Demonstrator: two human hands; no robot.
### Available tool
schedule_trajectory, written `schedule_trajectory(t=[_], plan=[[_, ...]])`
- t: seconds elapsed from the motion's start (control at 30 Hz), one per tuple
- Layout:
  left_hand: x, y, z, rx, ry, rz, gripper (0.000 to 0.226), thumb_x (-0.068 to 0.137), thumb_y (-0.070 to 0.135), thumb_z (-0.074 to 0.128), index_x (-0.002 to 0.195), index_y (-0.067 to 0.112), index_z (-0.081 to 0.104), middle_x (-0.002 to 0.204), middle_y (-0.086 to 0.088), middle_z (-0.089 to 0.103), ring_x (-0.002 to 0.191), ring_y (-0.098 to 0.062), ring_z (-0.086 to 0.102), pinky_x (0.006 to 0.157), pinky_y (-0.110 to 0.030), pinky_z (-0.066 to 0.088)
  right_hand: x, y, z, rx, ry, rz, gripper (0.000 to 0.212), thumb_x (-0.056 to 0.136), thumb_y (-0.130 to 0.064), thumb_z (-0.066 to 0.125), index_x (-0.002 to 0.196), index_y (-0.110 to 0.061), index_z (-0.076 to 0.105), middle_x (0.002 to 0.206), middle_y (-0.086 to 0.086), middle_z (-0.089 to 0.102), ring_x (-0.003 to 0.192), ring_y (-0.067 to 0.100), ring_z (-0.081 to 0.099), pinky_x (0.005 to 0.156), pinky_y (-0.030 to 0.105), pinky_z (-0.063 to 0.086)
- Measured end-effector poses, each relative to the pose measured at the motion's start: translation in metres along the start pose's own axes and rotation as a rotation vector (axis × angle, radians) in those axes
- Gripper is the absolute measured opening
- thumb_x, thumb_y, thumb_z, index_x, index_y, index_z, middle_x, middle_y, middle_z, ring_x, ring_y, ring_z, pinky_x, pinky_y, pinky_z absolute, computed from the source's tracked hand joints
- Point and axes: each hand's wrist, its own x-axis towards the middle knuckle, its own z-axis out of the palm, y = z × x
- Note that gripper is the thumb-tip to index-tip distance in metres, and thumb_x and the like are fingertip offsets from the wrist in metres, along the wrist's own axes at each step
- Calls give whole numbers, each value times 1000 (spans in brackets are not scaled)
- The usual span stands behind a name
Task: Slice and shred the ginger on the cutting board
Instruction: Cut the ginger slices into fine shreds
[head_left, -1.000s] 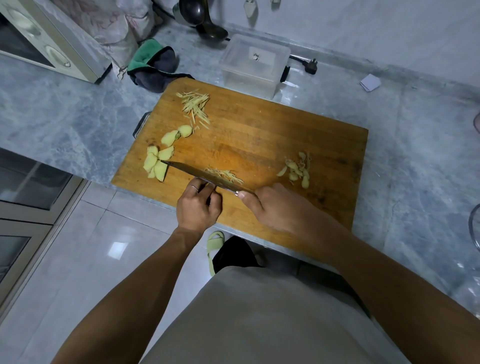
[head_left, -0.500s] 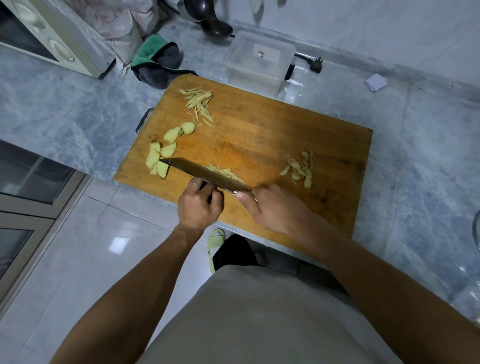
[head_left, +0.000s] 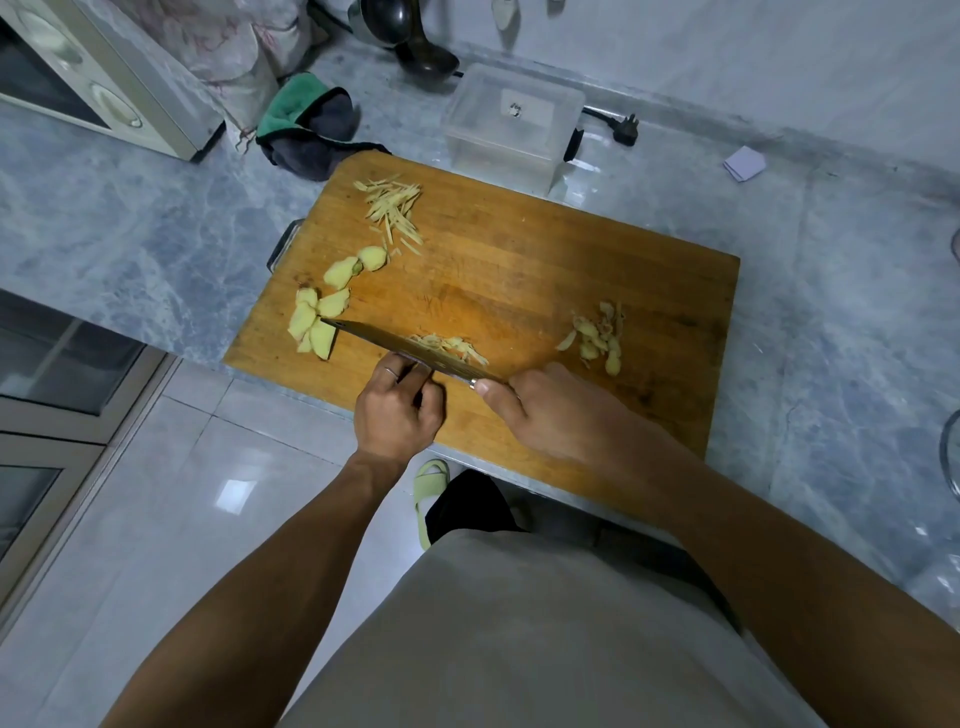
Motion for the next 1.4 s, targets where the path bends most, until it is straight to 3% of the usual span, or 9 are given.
schedule_trajectory(t=[0.17,0.33,0.47,0.73,0.83,1.03,1.17,1.23,1.4], plan=[[1,1,1,-2,19,-2,19,80,7,57,84,7,76,92,-14,67,85,-26,57,55,-30,50,3,0,7,20,24,-12,56,103,-60,29,68,-20,45,74,5,53,75,31,58,66,30,35],[0,-2,1,13,1,-9,20,82,11,54,78,7,74,86,-15,65,80,-30,59,52,-33,51,8,0,13,2,46,-39,61,104,-59,28,94,-11,63,100,20,65,95,39,63,69,31,35],[1,1,-2,12,1,-3,24,83,13,52,82,8,75,91,-14,66,80,-30,61,55,-30,49,6,0,11,4,48,-34,55,103,-60,29,79,-17,52,79,9,56,84,37,64,65,31,37],[-4,-10,7,56,-16,20,19,82,8,56,85,10,75,94,-12,68,87,-28,60,59,-29,45,-3,-1,0,-31,19,-31,57,104,-60,28,63,-22,39,64,-1,45,63,23,46,59,30,31],[-8,-26,19,200,-82,116,22,90,12,48,82,11,69,96,-9,70,96,-28,56,66,-29,38,0,1,1,-11,17,-22,58,103,-61,26,62,-23,38,63,-1,44,62,24,47,61,30,32],[-7,-24,17,167,-70,89,25,91,13,46,80,10,68,94,-9,69,91,-28,57,65,-27,39,0,2,1,-9,21,-35,58,103,-61,27,61,-22,39,63,-1,43,60,23,46,61,30,33],[-10,-33,23,214,-108,83,22,91,13,48,79,10,66,92,-8,70,92,-28,56,68,-25,28,2,6,2,-40,11,-42,57,103,-61,24,64,-23,41,68,2,48,68,27,54,62,32,39],[-10,-35,25,240,-96,114,20,91,12,49,79,10,65,94,-8,70,93,-29,56,69,-26,31,2,7,1,-36,21,-53,58,102,-62,23,65,-22,43,68,3,51,67,27,56,62,32,42],[-11,-37,28,243,-75,127,19,91,12,50,79,9,65,98,-8,70,96,-30,56,73,-27,37,0,6,-1,-4,-9,-37,60,103,-60,25,62,-21,42,65,2,49,59,20,48,57,30,33]])
